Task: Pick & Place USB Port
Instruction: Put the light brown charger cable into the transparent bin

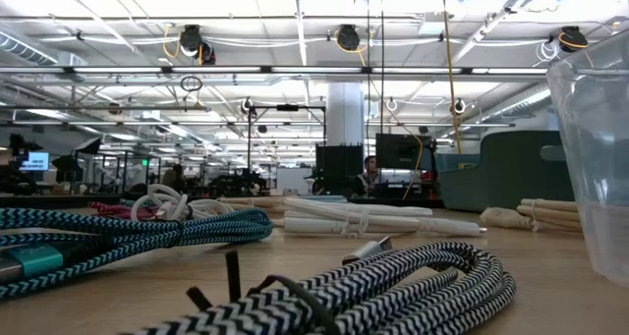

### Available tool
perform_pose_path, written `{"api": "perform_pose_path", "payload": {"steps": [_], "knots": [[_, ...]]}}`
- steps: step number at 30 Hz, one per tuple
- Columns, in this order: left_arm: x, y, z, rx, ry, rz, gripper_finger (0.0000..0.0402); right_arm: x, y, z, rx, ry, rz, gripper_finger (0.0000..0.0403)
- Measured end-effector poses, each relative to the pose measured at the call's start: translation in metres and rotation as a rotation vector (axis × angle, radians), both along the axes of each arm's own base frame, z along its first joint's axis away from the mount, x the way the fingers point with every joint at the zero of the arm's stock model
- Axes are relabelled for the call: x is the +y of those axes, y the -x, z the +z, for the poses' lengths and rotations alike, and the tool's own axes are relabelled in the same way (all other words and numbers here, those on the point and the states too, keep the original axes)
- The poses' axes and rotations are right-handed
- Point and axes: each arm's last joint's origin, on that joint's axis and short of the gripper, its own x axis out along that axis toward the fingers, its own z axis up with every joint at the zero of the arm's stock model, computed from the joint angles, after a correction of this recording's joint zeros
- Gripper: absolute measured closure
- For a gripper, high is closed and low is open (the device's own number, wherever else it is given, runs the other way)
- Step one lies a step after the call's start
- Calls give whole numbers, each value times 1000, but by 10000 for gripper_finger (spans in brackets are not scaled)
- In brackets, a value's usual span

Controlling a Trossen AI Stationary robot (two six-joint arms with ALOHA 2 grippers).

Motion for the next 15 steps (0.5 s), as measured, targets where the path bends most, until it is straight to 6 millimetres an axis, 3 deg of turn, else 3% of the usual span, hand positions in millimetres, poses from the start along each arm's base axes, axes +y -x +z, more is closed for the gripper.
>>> {"api": "perform_pose_path", "payload": {"steps": [15], "knots": [[-2,-1,-3,9,-2,13,275,-7,-2,-6,26,70,56,392]]}}
